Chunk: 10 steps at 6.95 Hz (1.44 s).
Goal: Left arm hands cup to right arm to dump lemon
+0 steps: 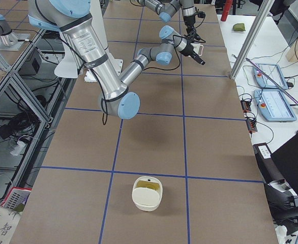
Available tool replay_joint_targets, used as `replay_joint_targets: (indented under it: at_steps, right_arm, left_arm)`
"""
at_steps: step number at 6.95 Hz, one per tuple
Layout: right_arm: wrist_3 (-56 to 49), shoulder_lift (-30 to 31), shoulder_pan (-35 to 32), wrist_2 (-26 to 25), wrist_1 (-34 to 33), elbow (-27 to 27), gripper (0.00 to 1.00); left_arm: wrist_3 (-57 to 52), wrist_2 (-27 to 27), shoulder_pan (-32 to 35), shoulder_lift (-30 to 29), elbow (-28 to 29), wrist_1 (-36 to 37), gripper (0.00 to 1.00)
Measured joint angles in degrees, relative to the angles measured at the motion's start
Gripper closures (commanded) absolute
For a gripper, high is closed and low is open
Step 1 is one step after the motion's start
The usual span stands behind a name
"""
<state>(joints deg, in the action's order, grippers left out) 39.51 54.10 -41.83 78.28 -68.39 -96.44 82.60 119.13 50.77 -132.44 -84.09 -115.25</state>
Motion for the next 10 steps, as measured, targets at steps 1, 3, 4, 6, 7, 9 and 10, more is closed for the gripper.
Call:
replay_joint_targets:
  at_steps: [1,3,4,6,7,9,10]
  right_arm:
    - [0.14,-1.01,-2.16,5.56,-5.31,-0.17,0.01]
    - [0.14,-1.87,-9.53,22.32,-14.12,-0.14,0.01]
    - [-0.52,-1.68,-13.30,29.15,-17.02,-0.07,0.01]
    - [-5.76,0.11,-19.31,38.15,-19.11,0.07,0.00]
    - [-7.84,1.76,-22.12,42.17,-19.40,0.08,0.00]
    - [-13.16,5.03,-27.77,47.74,-19.60,0.29,0.00]
    - [-16.87,6.45,-30.30,49.89,-19.70,0.87,0.00]
  left_arm:
    - [-2.14,0.08,0.51,2.23,-1.35,0.02,1.00]
    - [-9.52,0.29,2.10,10.58,-6.79,0.02,1.00]
    - [-13.60,0.34,2.99,15.68,-9.71,0.02,1.00]
    - [-23.11,0.34,4.70,25.04,-13.37,-0.05,1.00]
    - [-28.70,0.38,5.72,29.48,-14.33,-0.30,1.00]
    - [-39.41,0.73,8.53,36.52,-15.63,-0.70,1.00]
    - [-42.49,1.26,9.79,38.13,-15.60,-0.74,1.00]
